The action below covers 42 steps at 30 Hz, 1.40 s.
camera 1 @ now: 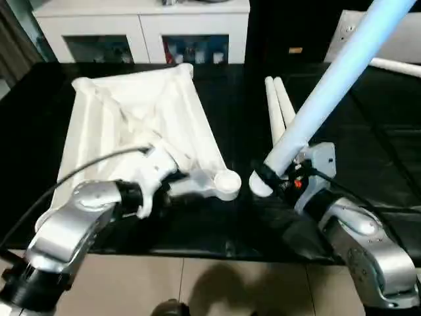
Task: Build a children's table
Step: Pick table leg, then insert table leg to table base
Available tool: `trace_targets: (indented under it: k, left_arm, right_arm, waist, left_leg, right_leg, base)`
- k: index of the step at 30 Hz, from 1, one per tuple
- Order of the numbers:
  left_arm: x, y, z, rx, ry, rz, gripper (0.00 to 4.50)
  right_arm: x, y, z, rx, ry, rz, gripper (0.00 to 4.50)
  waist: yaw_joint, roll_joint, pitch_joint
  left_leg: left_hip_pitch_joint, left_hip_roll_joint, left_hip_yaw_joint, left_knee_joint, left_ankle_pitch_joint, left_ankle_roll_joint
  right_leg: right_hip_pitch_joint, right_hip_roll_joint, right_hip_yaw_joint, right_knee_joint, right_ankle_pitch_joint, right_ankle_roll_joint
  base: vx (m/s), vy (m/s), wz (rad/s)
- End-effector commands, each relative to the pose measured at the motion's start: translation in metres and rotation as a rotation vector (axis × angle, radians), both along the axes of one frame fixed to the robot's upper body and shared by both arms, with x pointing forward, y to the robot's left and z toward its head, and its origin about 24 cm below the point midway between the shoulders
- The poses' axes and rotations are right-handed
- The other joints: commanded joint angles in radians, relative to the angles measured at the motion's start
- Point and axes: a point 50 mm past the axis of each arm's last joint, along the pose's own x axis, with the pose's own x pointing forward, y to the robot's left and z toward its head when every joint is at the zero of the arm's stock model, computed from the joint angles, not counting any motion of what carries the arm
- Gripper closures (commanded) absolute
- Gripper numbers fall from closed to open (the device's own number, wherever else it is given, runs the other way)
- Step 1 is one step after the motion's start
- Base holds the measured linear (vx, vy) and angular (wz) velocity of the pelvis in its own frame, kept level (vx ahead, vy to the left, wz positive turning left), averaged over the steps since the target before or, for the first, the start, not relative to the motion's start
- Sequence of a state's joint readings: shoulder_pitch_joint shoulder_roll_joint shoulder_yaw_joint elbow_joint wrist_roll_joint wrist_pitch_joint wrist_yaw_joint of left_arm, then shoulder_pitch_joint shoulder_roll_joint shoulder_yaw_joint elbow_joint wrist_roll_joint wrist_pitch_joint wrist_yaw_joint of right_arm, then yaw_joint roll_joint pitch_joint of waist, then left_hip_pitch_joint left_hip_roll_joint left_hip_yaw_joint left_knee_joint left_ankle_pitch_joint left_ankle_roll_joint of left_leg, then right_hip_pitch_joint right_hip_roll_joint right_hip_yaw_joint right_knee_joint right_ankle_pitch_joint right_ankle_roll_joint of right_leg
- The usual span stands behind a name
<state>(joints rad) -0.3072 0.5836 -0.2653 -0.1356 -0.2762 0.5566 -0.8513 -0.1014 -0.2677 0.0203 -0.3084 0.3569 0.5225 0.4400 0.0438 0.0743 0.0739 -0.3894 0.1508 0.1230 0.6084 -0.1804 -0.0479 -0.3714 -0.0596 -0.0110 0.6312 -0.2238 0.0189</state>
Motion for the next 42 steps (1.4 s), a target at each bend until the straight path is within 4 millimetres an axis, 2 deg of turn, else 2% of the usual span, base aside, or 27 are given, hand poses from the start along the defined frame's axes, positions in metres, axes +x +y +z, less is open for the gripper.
trace_targets:
  k: [1, 2, 3, 5, 6, 7, 8, 9, 10, 11, 12, 13, 16, 17, 18, 20, 21, 22, 25, 26, 29, 36, 37, 42]
  left_arm:
    - [0.006, 0.001, -0.002, 0.036, -0.011, -0.028, 1.94]
    - [0.011, 0.001, -0.004, 0.048, -0.007, -0.033, 2.05]
    - [0.016, 0.002, -0.007, 0.059, 0.006, -0.029, 2.17]
    - [0.024, 0.004, -0.013, 0.081, 0.012, -0.04, 2.31]
    - [0.027, 0.004, -0.015, 0.087, 0.013, -0.045, 2.39]
    - [0.033, 0.005, -0.017, 0.094, 0.008, -0.035, 2.53]
    - [0.037, 0.007, -0.019, 0.1, 0.008, -0.029, 2.64]
    - [0.04, 0.008, -0.02, 0.105, 0.008, -0.026, 2.7]
    - [0.041, 0.009, -0.021, 0.111, 0.01, -0.033, 2.75]
    - [0.041, 0.01, -0.022, 0.115, 0.021, -0.042, 2.84]
    - [0.042, 0.01, -0.023, 0.117, 0.029, -0.047, 2.98]
    - [0.042, 0.011, -0.023, 0.115, 0.037, -0.054, 3.09]
    - [0.043, 0.012, -0.025, 0.115, 0.047, -0.069, 3.24]
    - [0.045, 0.013, -0.026, 0.114, 0.047, -0.077, 3.37]
    - [0.045, 0.013, -0.026, 0.113, 0.048, -0.08, 3.6]
    - [0.047, 0.014, -0.026, 0.108, 0.053, -0.098, 3.64]
    - [0.047, 0.015, -0.027, 0.107, 0.058, -0.105, 3.64]
    - [0.046, 0.016, -0.029, 0.118, 0.061, -0.118, 3.96]
    - [0.044, 0.018, -0.031, 0.143, 0.062, -0.129, 4.04]
    - [0.043, 0.019, -0.033, 0.157, 0.061, -0.136, 4.24]
    - [0.043, 0.02, -0.034, 0.171, 0.058, -0.145, 4.44]
    - [0.042, 0.023, -0.037, 0.201, 0.046, -0.181, 4.5]
    - [0.041, 0.022, -0.035, 0.194, 0.03, -0.205, 4.5]
    - [0.033, 0.019, -0.032, 0.162, -0.017, -0.254, 4.5]
  right_arm:
    - [0.0, 0.0, 0.003, 0.006, -0.01, 0.027, 2.59]
    - [0.0, 0.001, 0.002, 0.003, -0.014, 0.041, 2.59]
    - [-0.001, 0.001, 0.001, -0.005, -0.021, 0.05, 2.59]
    - [-0.001, 0.0, 0.002, -0.013, -0.026, 0.053, 2.59]
    - [-0.001, -0.001, 0.003, -0.012, -0.027, 0.053, 2.59]
    - [0.0, -0.002, 0.005, -0.012, -0.028, 0.053, 2.59]
    - [0.0, -0.003, 0.006, -0.021, -0.029, 0.052, 2.59]
    - [0.0, -0.003, 0.007, -0.027, -0.03, 0.051, 2.59]
    - [0.0, -0.004, 0.007, -0.035, -0.033, 0.05, 2.59]
    - [0.001, -0.004, 0.008, -0.036, -0.032, 0.051, 2.59]
    - [0.001, -0.005, 0.008, -0.035, -0.032, 0.052, 2.59]
    - [0.001, -0.006, 0.008, -0.034, -0.026, 0.051, 2.59]
    - [0.002, -0.008, 0.008, -0.043, -0.021, 0.05, 2.59]
    - [0.003, -0.009, 0.008, -0.044, -0.019, 0.048, 2.59]
    - [0.004, -0.009, 0.008, -0.044, -0.019, 0.048, 2.59]
    - [0.005, -0.008, 0.008, -0.044, -0.02, 0.052, 2.59]
    - [0.006, -0.007, 0.009, -0.044, -0.021, 0.058, 2.59]
    - [0.008, -0.005, 0.009, -0.047, -0.021, 0.069, 2.59]
    - [0.009, -0.003, 0.009, -0.049, -0.019, 0.085, 2.59]
    - [0.01, -0.001, 0.009, -0.049, -0.017, 0.094, 2.59]
    - [0.01, 0.0, 0.009, -0.048, -0.013, 0.105, 2.59]
    - [0.016, 0.01, 0.011, -0.059, -0.004, 0.169, 2.59]
    - [0.019, 0.014, 0.012, -0.058, 0.0, 0.195, 2.59]
    - [0.027, 0.032, 0.01, -0.093, 0.025, 0.306, 2.59]
  waist:
    - [0.002, 0.0, -0.07]
    - [0.002, 0.012, -0.071]
    - [0.0, 0.01, -0.07]
    - [0.0, 0.004, -0.075]
    - [0.0, 0.005, -0.077]
    - [-0.001, 0.013, -0.08]
    - [-0.006, 0.01, -0.079]
    - [-0.004, 0.011, -0.082]
    - [-0.006, 0.013, -0.084]
    - [-0.007, 0.015, -0.086]
    - [-0.008, 0.012, -0.086]
    - [-0.009, 0.02, -0.087]
    - [-0.009, 0.017, -0.085]
    - [-0.008, 0.021, -0.085]
    - [-0.01, 0.018, -0.085]
    - [-0.009, 0.016, -0.083]
    - [-0.009, 0.019, -0.084]
    - [-0.01, 0.017, -0.084]
    - [-0.009, 0.017, -0.087]
    - [-0.008, 0.015, -0.087]
    - [-0.007, 0.014, -0.087]
    - [-0.01, 0.013, -0.086]
    - [-0.009, 0.01, -0.088]
    - [-0.01, 0.013, -0.094]
  left_leg:
    - [0.021, 0.046, -0.003, -0.081, -0.237, -0.016]
    - [0.023, 0.046, -0.004, -0.08, -0.241, -0.022]
    - [0.024, 0.045, -0.002, -0.08, -0.259, -0.027]
    - [0.024, 0.044, 0.001, -0.08, -0.247, -0.028]
    - [0.022, 0.045, 0.0, -0.08, -0.238, -0.028]
    - [0.021, 0.047, -0.001, -0.079, -0.223, -0.027]
    - [0.021, 0.043, 0.002, -0.077, -0.221, -0.024]
    - [0.024, 0.044, 0.002, -0.075, -0.218, -0.026]
    - [0.019, 0.045, 0.001, -0.075, -0.198, -0.023]
    - [0.02, 0.045, 0.001, -0.074, -0.187, -0.02]
    - [0.018, 0.046, 0.0, -0.074, -0.178, -0.017]
    - [0.02, 0.046, 0.001, -0.073, -0.172, -0.014]
    - [0.02, 0.046, 0.003, -0.073, -0.189, -0.004]
    - [0.021, 0.046, 0.003, -0.072, -0.196, -0.006]
    - [0.022, 0.047, 0.004, -0.073, -0.205, -0.007]
    - [0.021, 0.047, 0.004, -0.076, -0.217, -0.008]
    - [0.023, 0.049, 0.003, -0.077, -0.226, -0.012]
    - [0.023, 0.051, 0.003, -0.078, -0.229, -0.014]
    - [0.022, 0.051, 0.004, -0.075, -0.202, -0.005]
    - [0.02, 0.052, 0.005, -0.075, -0.19, 0.0]
    - [0.02, 0.052, 0.006, -0.075, -0.182, 0.005]
    - [0.021, 0.054, 0.01, -0.075, -0.195, 0.0]
    - [0.021, 0.054, 0.012, -0.074, -0.175, 0.003]
    - [0.019, 0.056, 0.014, -0.068, -0.131, 0.016]
  right_leg:
    - [0.031, -0.064, 0.029, -0.076, -0.146, -0.228]
    - [0.031, -0.063, 0.029, -0.072, -0.148, -0.226]
    - [0.028, -0.062, 0.031, -0.077, -0.16, -0.221]
    - [0.032, -0.063, 0.032, -0.079, -0.156, -0.214]
    - [0.034, -0.064, 0.032, -0.076, -0.144, -0.215]
    - [0.035, -0.065, 0.031, -0.073, -0.12, -0.219]
    - [0.033, -0.06, 0.03, -0.078, -0.113, -0.22]
    - [0.035, -0.062, 0.03, -0.075, -0.101, -0.223]
    - [0.039, -0.063, 0.03, -0.071, -0.071, -0.229]
    - [0.039, -0.063, 0.029, -0.071, -0.042, -0.232]
    - [0.042, -0.063, 0.029, -0.069, -0.024, -0.236]
    - [0.04, -0.064, 0.028, -0.068, -0.004, -0.243]
    - [0.04, -0.064, 0.027, -0.071, -0.029, -0.257]
    - [0.04, -0.065, 0.027, -0.071, -0.045, -0.257]
    - [0.039, -0.065, 0.028, -0.074, -0.068, -0.255]
    - [0.038, -0.065, 0.028, -0.077, -0.101, -0.252]
    - [0.038, -0.066, 0.029, -0.076, -0.118, -0.252]
    - [0.037, -0.066, 0.029, -0.076, -0.116, -0.253]
    - [0.037, -0.067, 0.029, -0.073, -0.08, -0.258]
    - [0.039, -0.067, 0.029, -0.071, -0.063, -0.259]
    - [0.038, -0.067, 0.028, -0.071, -0.057, -0.261]
    - [0.036, -0.068, 0.03, -0.073, -0.097, -0.257]
    - [0.037, -0.068, 0.029, -0.071, -0.074, -0.259]
    - [0.036, -0.068, 0.026, -0.062, 0.011, -0.278]
  base:
    - [0.0, 0.0, 0.0]
    - [0.0, 0.0, 0.0]
    - [0.0, 0.0, 0.0]
    - [0.0, 0.0, 0.0]
    - [0.0, 0.0, 0.0]
    - [0.0, 0.0, 0.0]
    - [0.0, 0.0, 0.0]
    - [0.0, 0.0, 0.0]
    - [0.0, 0.0, 0.0]
    - [0.0, 0.0, 0.0]
    - [0.0, 0.0, 0.0]
    - [0.0, 0.0, 0.0]
    - [0.0, 0.0, 0.0]
    - [0.0, 0.0, 0.0]
    - [0.0, 0.0, 0.0]
    - [0.0, 0.0, 0.0]
    - [0.0, 0.0, 0.0]
    - [0.0, 0.0, 0.0]
    - [0.0, 0.0, 0.0]
    - [0.0, 0.0, 0.0]
    - [0.0, 0.0, 0.0]
    - [0.0, 0.0, 0.0]
    - [0.0, 0.0, 0.0]
    - [0.0, 0.0, 0.0]
